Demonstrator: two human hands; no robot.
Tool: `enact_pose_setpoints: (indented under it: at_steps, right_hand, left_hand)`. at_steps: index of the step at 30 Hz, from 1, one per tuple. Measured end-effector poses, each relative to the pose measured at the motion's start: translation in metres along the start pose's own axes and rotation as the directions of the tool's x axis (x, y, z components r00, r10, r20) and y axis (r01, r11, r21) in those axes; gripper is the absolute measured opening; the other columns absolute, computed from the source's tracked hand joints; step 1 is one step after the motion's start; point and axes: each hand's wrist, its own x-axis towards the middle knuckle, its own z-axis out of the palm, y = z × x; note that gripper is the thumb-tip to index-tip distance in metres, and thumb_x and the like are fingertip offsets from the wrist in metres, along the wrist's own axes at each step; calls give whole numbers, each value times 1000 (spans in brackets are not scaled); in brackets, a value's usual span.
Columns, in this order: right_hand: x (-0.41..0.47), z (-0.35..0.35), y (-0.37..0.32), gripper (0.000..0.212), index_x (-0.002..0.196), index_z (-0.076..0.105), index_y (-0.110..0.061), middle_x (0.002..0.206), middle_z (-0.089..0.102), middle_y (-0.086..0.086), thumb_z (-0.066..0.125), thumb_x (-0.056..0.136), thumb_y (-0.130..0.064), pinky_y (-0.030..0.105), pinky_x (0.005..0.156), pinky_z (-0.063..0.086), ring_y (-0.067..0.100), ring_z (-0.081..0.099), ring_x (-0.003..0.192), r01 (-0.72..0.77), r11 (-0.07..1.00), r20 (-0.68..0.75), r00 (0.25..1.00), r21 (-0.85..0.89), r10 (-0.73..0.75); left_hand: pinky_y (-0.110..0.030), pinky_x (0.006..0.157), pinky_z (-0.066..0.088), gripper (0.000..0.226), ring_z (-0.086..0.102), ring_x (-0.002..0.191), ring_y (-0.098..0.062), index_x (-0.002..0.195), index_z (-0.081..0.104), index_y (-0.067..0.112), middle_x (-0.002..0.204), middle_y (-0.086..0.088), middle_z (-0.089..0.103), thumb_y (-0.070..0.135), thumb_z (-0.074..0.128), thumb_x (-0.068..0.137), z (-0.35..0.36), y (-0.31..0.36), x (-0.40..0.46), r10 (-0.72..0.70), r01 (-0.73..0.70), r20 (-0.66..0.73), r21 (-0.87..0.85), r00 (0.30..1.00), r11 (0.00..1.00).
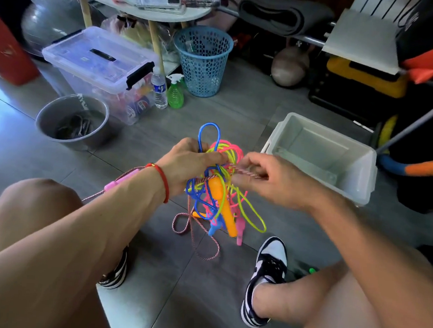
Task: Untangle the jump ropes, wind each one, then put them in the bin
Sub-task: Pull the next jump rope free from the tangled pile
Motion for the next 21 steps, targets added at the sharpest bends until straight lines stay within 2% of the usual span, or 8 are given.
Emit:
enact_pose_setpoints:
  at_steps: [3, 7, 9, 14, 16, 18, 19, 21]
  right_hand:
    - [4, 1, 2, 25, 78, 60, -31, 69, 63, -8, 56, 101, -41, 32, 69, 42, 11, 54, 74, 56, 929, -144, 983, -366, -115]
    - [-7, -18, -4, 29, 74, 71, -9, 76, 68, 8, 54, 97, -16, 27, 82, 48, 21, 61, 84, 199, 902, -178, 974, 382, -140]
    - [-13, -22, -11, 32, 71, 66, 3, 64, 59, 18, 50, 92, -14, 29, 71, 49, 26, 57, 66, 160, 845, -108, 987, 510, -122]
    - [-7, -8, -8, 27, 84, 68, -25, 55, 56, -11, 54, 102, -39, 23, 58, 41, 6, 54, 50, 28, 975, -119, 991, -219, -55]
    - [-9, -10, -10, 25, 87, 66, -17, 65, 61, -4, 51, 105, -26, 24, 62, 47, 12, 59, 59, 121, 986, -144, 984, 118, -103]
    - [-15, -23, -14, 23, 85, 66, -8, 80, 58, 17, 54, 101, -20, 28, 63, 52, 26, 58, 68, 190, 774, -154, 981, 604, -121]
    - [-17, -30, -14, 25, 79, 67, -8, 82, 54, 22, 56, 99, -17, 32, 59, 51, 26, 52, 63, 183, 677, -152, 983, 713, -106]
    - [-18, -36, -8, 35, 68, 64, -8, 74, 53, 23, 52, 96, -25, 30, 47, 36, 21, 37, 48, 121, 759, -130, 990, 640, -49]
  left_hand:
    - [-53, 70, 57, 53, 60, 69, -30, 93, 66, -13, 85, -34, 68, 28, 85, 65, 5, 3, -3, 29, -26, -44, 59, 999, 998]
    - [-28, 50, 49, 25, 54, 55, -26, 83, 75, -3, 71, -16, 64, 21, 80, 79, -2, 4, 2, 7, -6, -69, 5, 998, 1000]
    - [-27, 48, 47, 34, 55, 61, -28, 96, 71, -11, 79, -22, 66, 18, 76, 80, -3, 3, 2, -5, 3, -64, -32, 998, 999]
    - [-50, 65, 56, 54, 60, 67, -27, 90, 71, -5, 93, -34, 68, 41, 76, 64, 8, -2, 3, 60, -52, -87, 99, 994, 994]
    - [-48, 61, 50, 56, 55, 65, -26, 88, 69, -5, 78, -26, 66, 43, 75, 60, 5, -6, 7, 45, -32, -98, 136, 994, 990]
    - [-44, 65, 51, 48, 55, 65, -26, 86, 68, -7, 75, -18, 64, 35, 79, 66, 0, -10, 11, 5, 12, -114, 144, 993, 990]
    - [-47, 70, 56, 42, 59, 66, -28, 84, 71, -4, 77, -19, 69, 33, 80, 66, -1, -11, 12, -12, 30, -116, 150, 993, 988]
    - [-57, 80, 59, 35, 65, 73, -30, 82, 76, 3, 91, -25, 74, 33, 80, 64, -1, -11, 8, -19, 33, -90, 160, 996, 986]
